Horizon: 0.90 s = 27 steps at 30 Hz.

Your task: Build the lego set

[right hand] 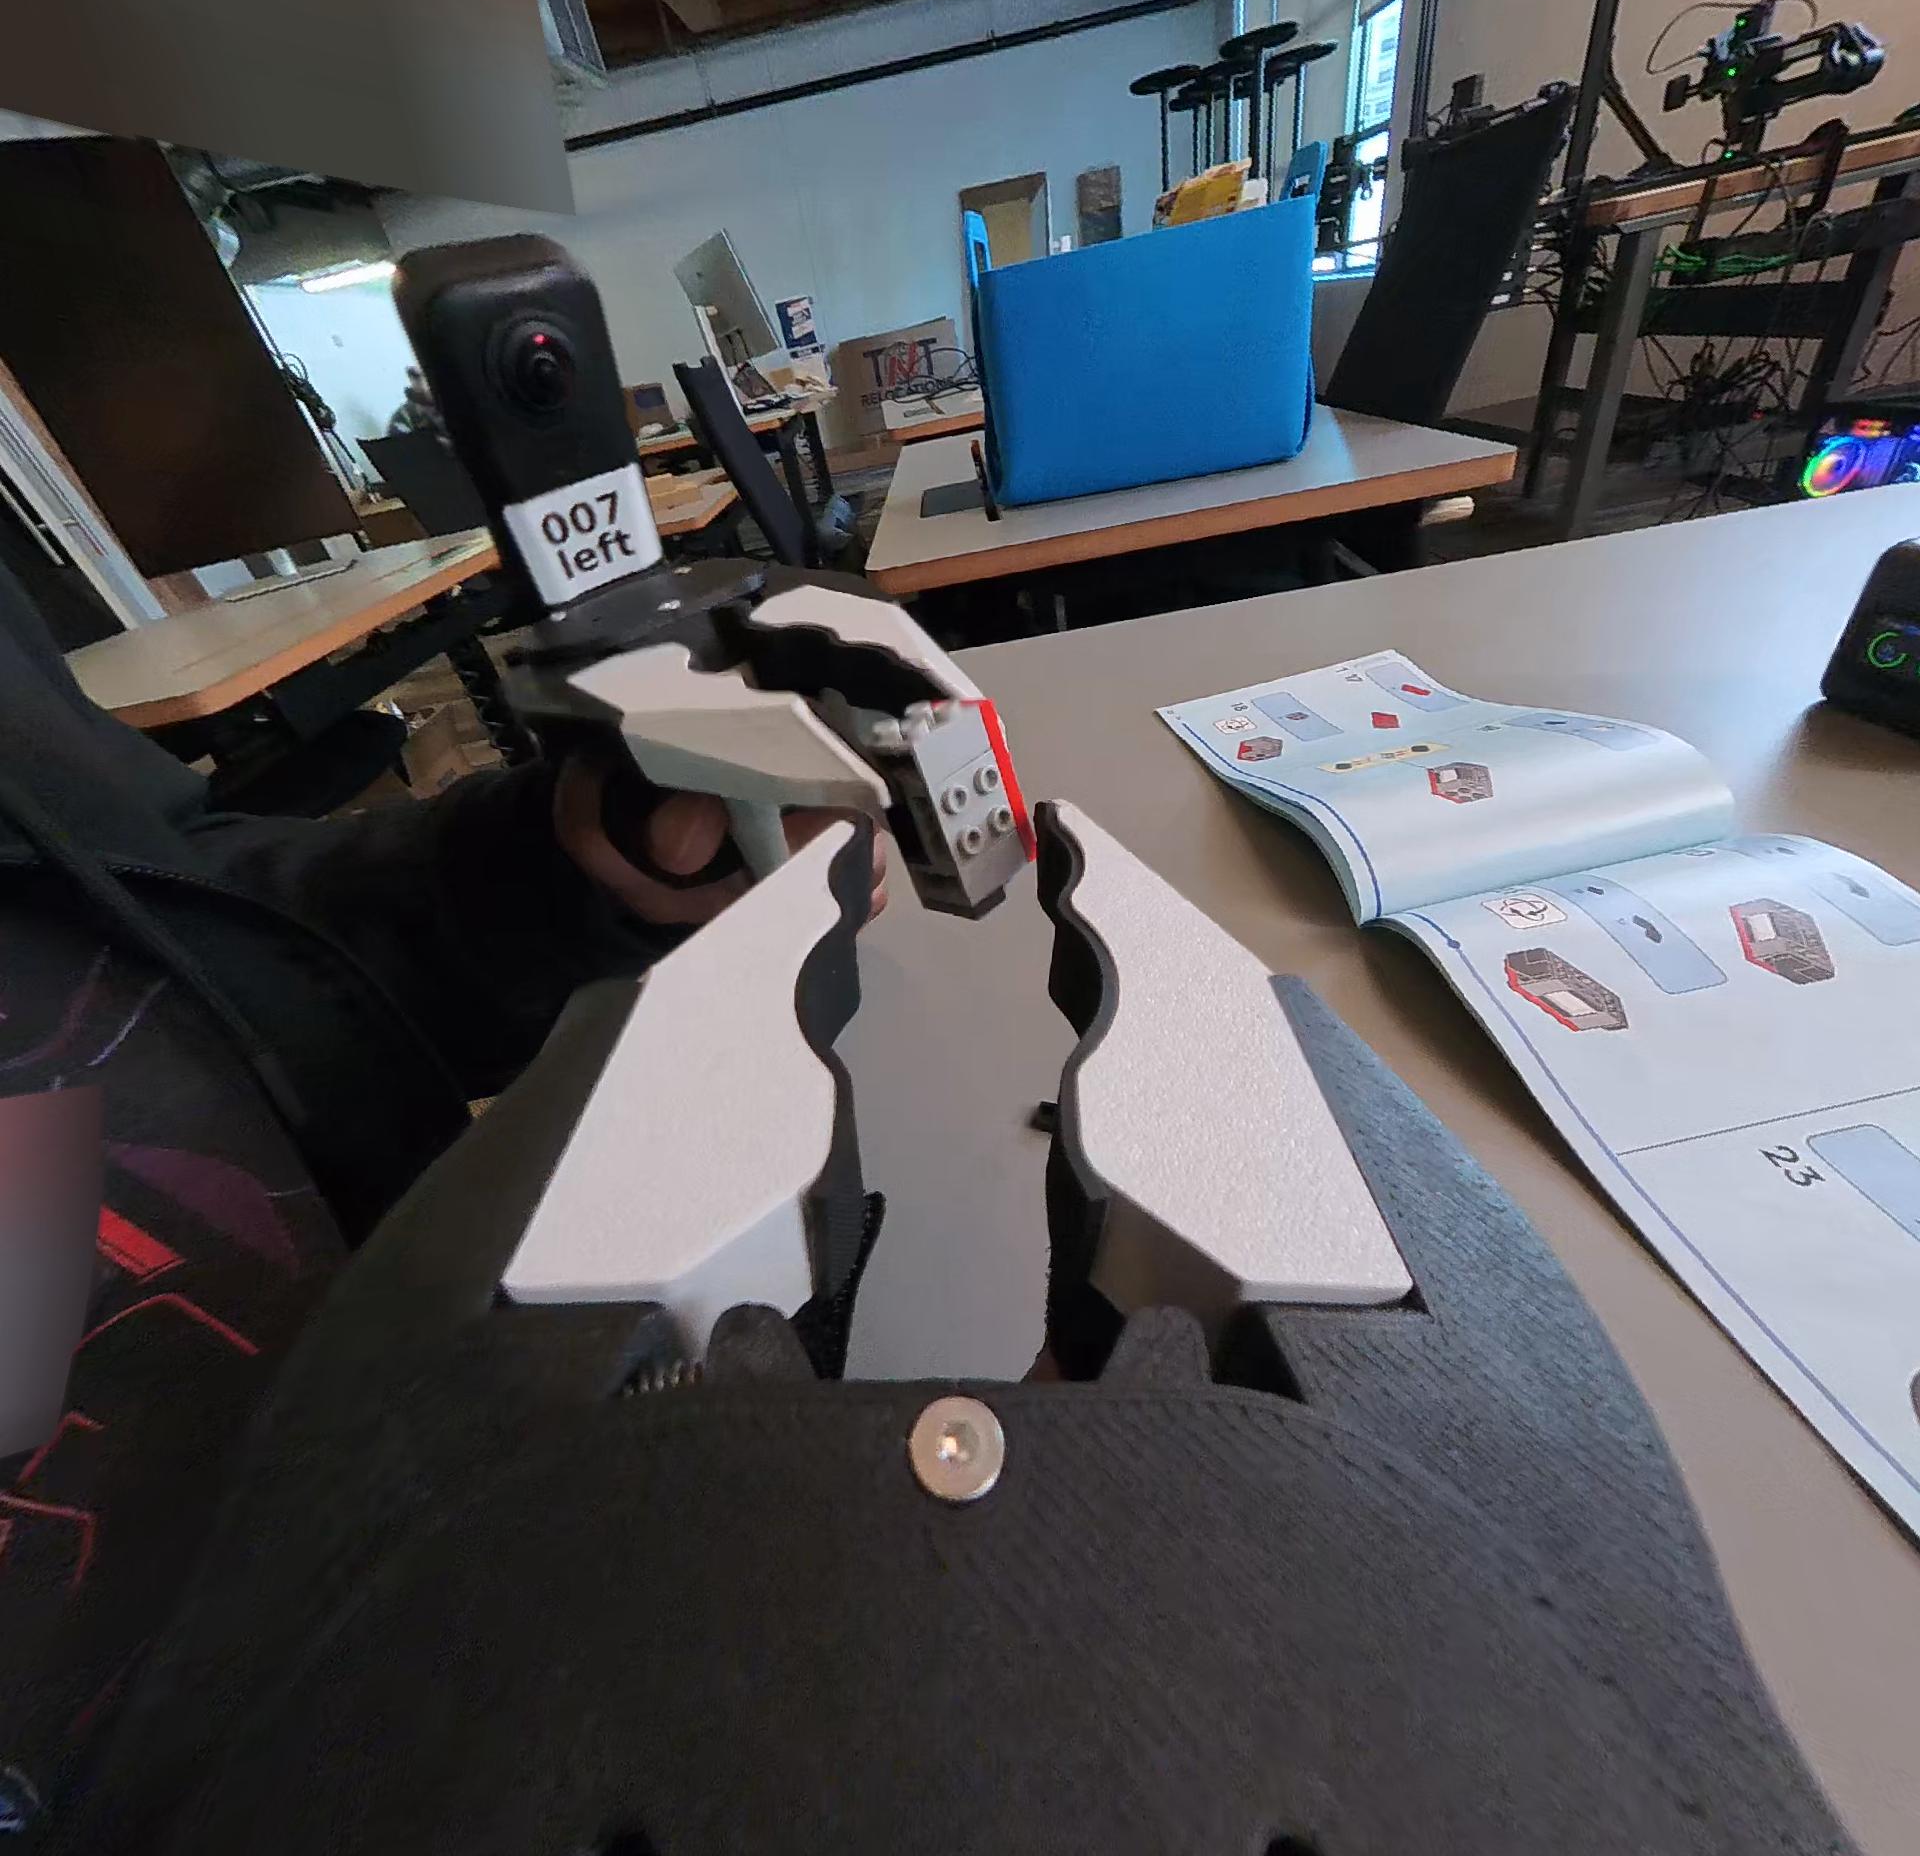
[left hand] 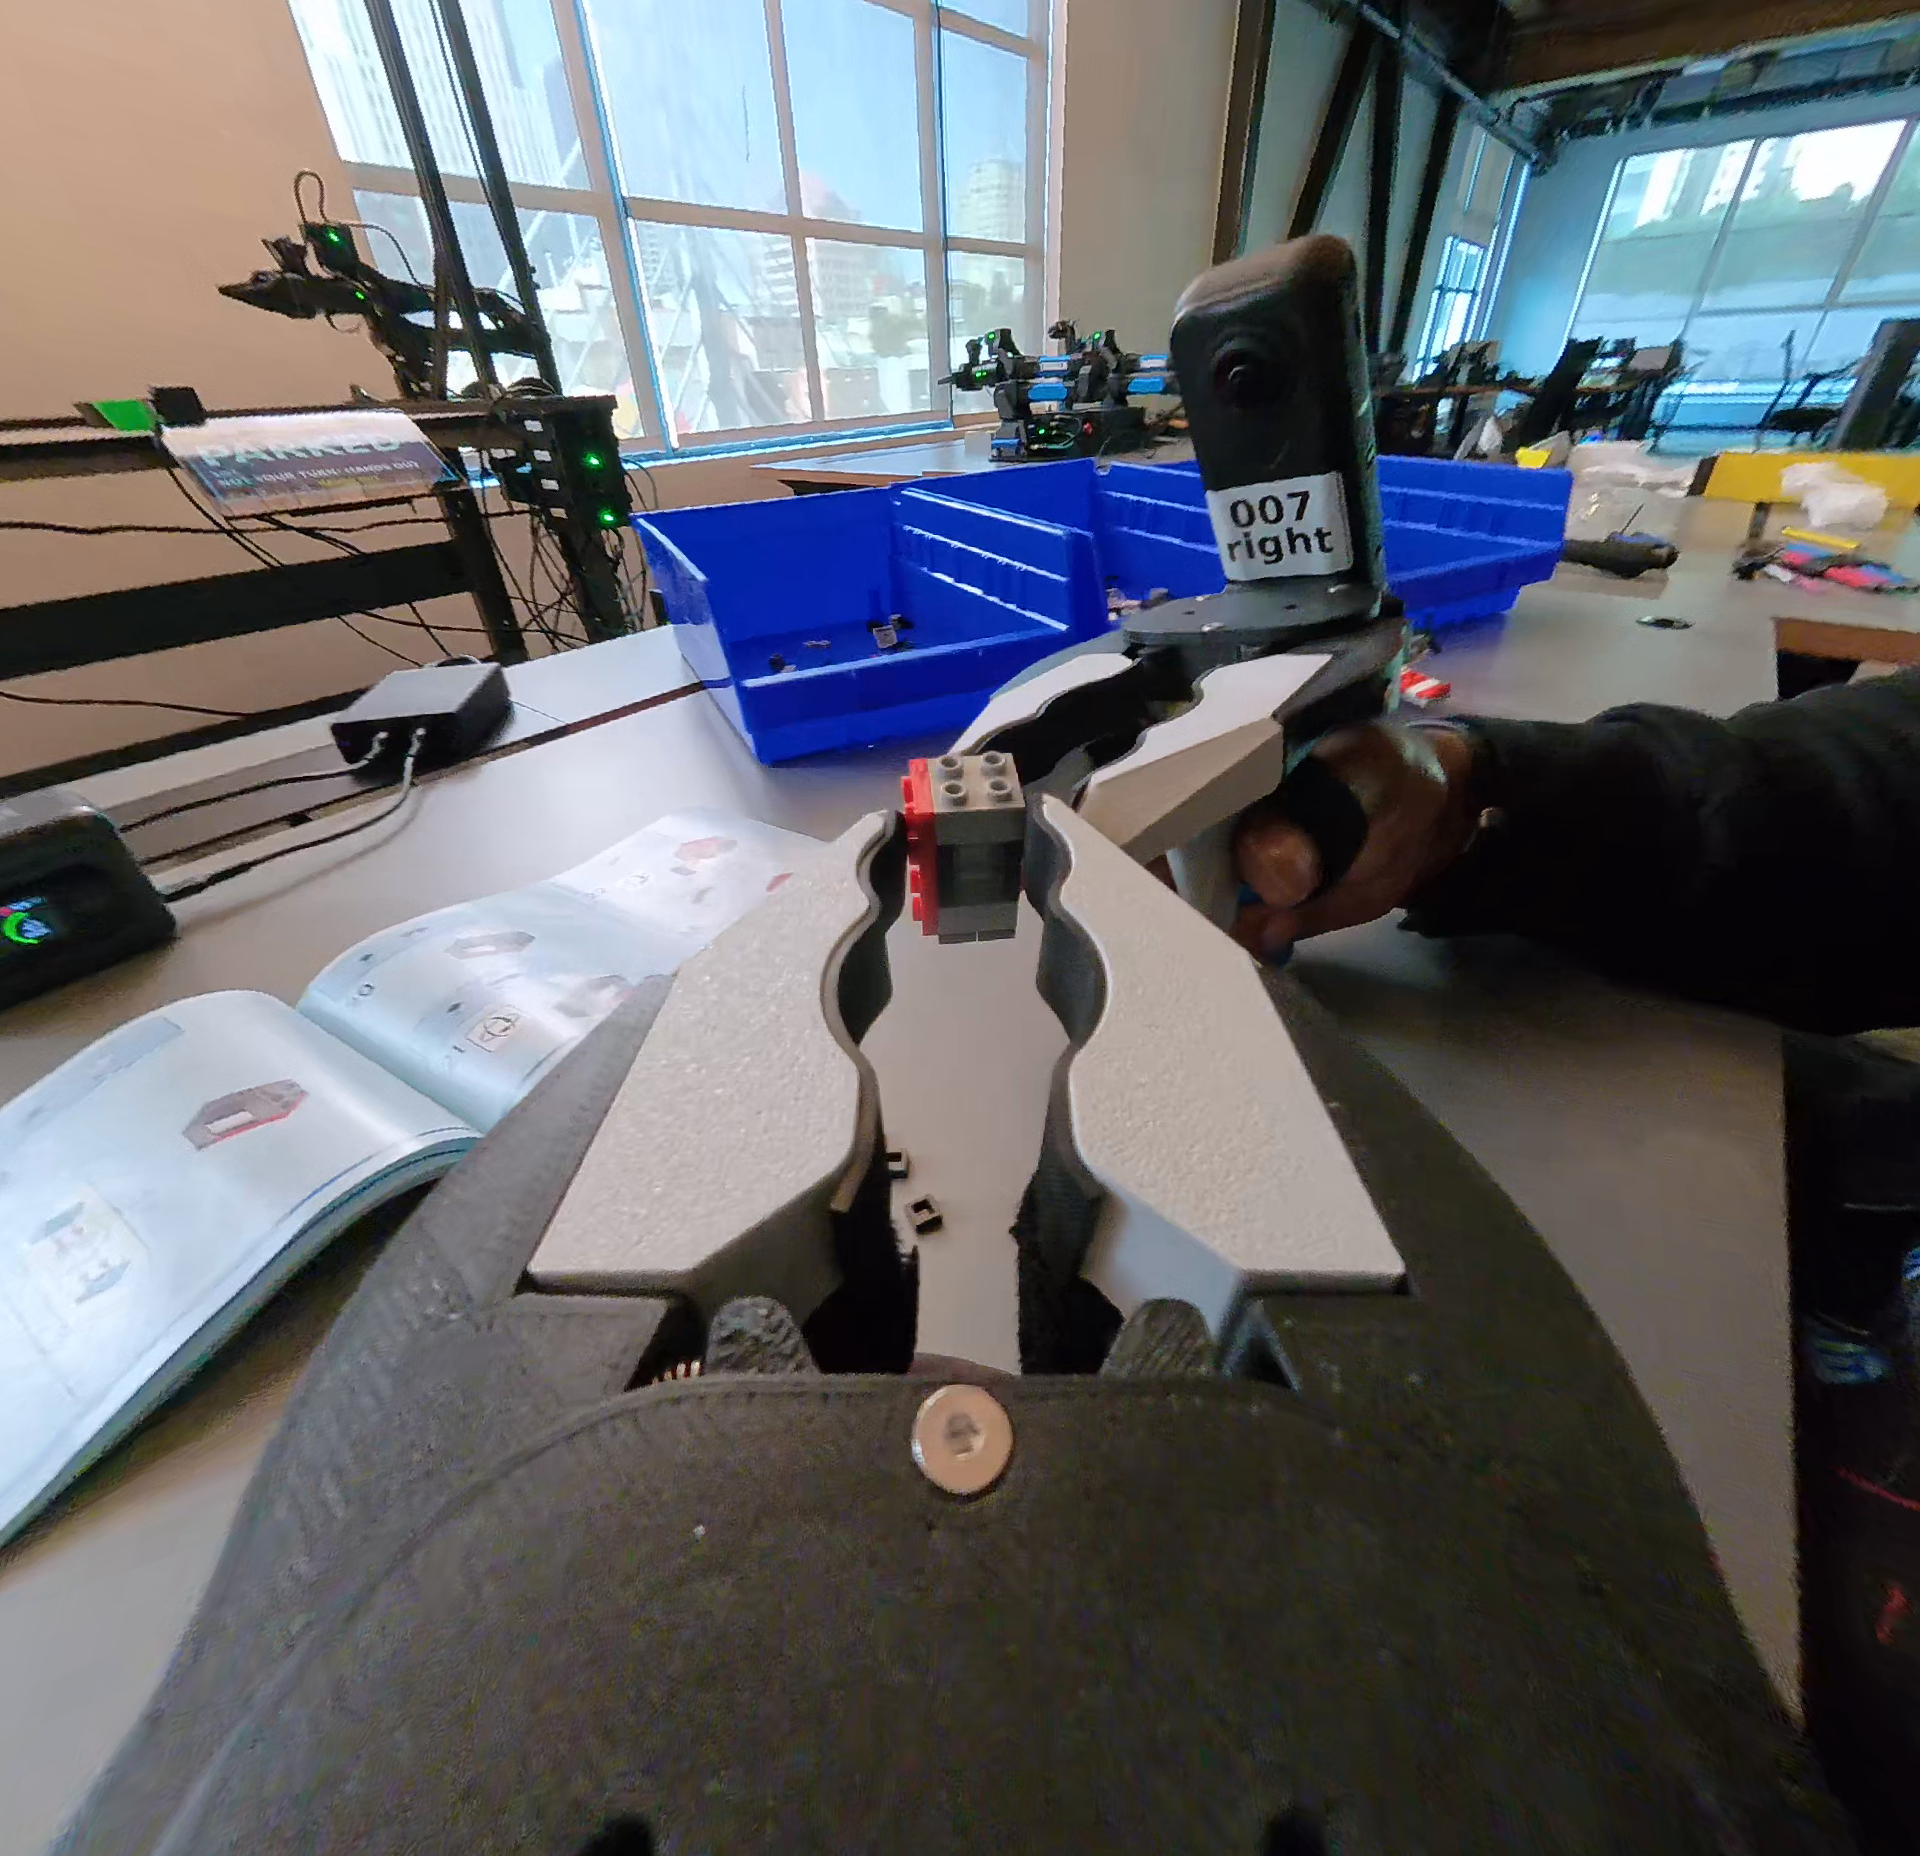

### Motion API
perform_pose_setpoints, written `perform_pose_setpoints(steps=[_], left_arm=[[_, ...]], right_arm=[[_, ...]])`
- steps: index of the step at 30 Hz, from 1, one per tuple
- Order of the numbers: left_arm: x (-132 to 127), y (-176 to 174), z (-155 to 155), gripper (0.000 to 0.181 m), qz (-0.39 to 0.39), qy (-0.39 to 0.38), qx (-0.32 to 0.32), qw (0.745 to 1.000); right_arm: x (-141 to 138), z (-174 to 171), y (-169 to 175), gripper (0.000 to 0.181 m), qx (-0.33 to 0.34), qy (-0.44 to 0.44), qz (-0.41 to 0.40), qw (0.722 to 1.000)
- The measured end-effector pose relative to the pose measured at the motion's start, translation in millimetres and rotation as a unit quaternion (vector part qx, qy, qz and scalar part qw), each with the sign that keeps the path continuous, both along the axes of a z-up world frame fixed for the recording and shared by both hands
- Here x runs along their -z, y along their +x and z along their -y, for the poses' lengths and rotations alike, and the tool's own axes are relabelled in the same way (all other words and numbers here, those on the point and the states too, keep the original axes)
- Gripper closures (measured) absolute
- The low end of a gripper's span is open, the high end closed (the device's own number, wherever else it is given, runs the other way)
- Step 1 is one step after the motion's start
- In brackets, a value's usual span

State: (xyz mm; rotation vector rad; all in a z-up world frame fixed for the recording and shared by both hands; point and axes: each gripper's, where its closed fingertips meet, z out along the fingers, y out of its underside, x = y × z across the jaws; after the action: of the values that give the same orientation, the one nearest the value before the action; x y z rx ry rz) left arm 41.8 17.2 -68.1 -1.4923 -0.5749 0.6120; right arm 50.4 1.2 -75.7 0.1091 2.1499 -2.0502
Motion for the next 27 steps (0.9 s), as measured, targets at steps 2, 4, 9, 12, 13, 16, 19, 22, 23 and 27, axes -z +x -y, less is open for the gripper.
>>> perform_pose_setpoints(steps=[2, 4, 9, 12, 13, 16, 19, 22, 23, 27], left_arm=[[-2.6, 0.7, 0.2, 0.159, 0.012, 0.019, 0.007, 1.000], [-3.2, 0.7, 1.0, 0.159, 0.020, 0.030, 0.011, 0.999], [-2.0, 0.2, 0.4, 0.159, 0.029, 0.035, 0.012, 0.999], [-1.3, -1.7, 1.2, 0.158, 0.037, 0.045, 0.008, 0.998], [-0.2, -2.3, 1.2, 0.156, 0.041, 0.045, 0.008, 0.998], [2.0, -4.0, 1.9, 0.152, 0.052, 0.050, 0.006, 0.997], [3.2, -4.8, 2.9, 0.150, 0.066, 0.063, 0.010, 0.996], [4.0, -4.4, 2.8, 0.150, 0.076, 0.073, 0.017, 0.994], [4.4, -4.4, 2.8, 0.150, 0.079, 0.075, 0.019, 0.994], [5.7, -2.4, 1.0, 0.155, 0.079, 0.072, 0.028, 0.994]], right_arm=[[1.4, -1.3, -1.3, 0.152, 0.003, 0.001, -0.001, 1.000], [1.3, -1.5, -1.7, 0.154, 0.006, 0.001, 0.002, 1.000], [4.3, -1.4, -2.2, 0.155, 0.009, 0.007, 0.011, 1.000], [4.8, -1.5, -5.7, 0.155, 0.018, 0.005, 0.018, 1.000], [4.9, -1.6, -7.1, 0.155, 0.021, 0.004, 0.022, 1.000], [6.0, -1.3, -8.7, 0.155, 0.023, 0.006, 0.025, 0.999], [6.9, -1.0, -9.6, 0.155, 0.023, 0.008, 0.025, 0.999], [7.0, -0.6, -9.4, 0.155, 0.021, 0.009, 0.024, 0.999], [7.6, -0.9, -9.5, 0.155, 0.020, 0.011, 0.023, 0.999], [9.8, -1.5, -8.8, 0.155, 0.018, 0.019, 0.017, 1.000]])
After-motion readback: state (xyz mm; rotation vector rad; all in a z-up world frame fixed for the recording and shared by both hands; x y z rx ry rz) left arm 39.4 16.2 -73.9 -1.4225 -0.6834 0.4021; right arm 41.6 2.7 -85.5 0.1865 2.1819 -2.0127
